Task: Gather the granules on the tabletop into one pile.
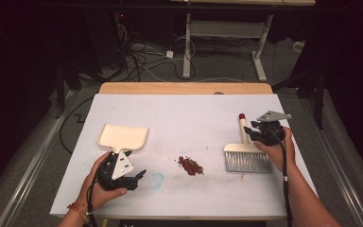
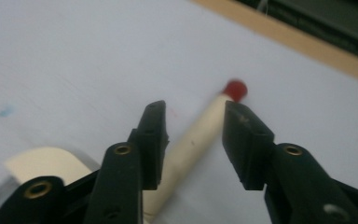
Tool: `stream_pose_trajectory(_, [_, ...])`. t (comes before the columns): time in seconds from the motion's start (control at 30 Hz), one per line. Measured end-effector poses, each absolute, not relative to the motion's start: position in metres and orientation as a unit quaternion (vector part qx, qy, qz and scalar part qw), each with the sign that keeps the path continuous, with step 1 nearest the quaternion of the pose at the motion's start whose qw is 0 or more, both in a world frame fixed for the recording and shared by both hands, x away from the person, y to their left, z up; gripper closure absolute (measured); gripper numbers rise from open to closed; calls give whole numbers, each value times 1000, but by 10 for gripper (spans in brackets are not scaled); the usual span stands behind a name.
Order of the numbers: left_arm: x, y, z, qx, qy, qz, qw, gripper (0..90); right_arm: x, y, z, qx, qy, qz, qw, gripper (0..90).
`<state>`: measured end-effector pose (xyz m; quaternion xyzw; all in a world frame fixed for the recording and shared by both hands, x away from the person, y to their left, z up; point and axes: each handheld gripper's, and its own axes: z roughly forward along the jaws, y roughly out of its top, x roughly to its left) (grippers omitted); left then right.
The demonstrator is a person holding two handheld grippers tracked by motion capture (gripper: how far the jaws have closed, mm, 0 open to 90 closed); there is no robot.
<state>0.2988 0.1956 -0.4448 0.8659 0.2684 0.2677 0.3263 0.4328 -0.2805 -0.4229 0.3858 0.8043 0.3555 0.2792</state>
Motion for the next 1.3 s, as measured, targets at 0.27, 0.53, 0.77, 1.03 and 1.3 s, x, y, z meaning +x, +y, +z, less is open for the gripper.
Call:
stream_pose_trajectory(0.27, [298, 197, -442, 861, 272, 274, 332, 211, 389, -272, -391, 359, 760, 437, 320, 386])
stream_pose_trajectory(0.53, [301, 198, -441, 854, 282, 282, 335, 182, 349, -265, -390, 322, 753, 461, 342, 278])
stream_pose_trajectory(0.77, [299, 202, -443, 847, 292, 294, 334, 174, 318, -267, -410, 324, 749, 448, 366, 215])
stream_pose_trajectory(1.03, [297, 199, -443, 845, 284, 302, 338, 174, 297, -263, -421, 310, 759, 446, 360, 196])
stream_pose_trajectory(1.3, [297, 203, -442, 846, 283, 302, 338, 174, 299, -259, -420, 313, 760, 443, 358, 199])
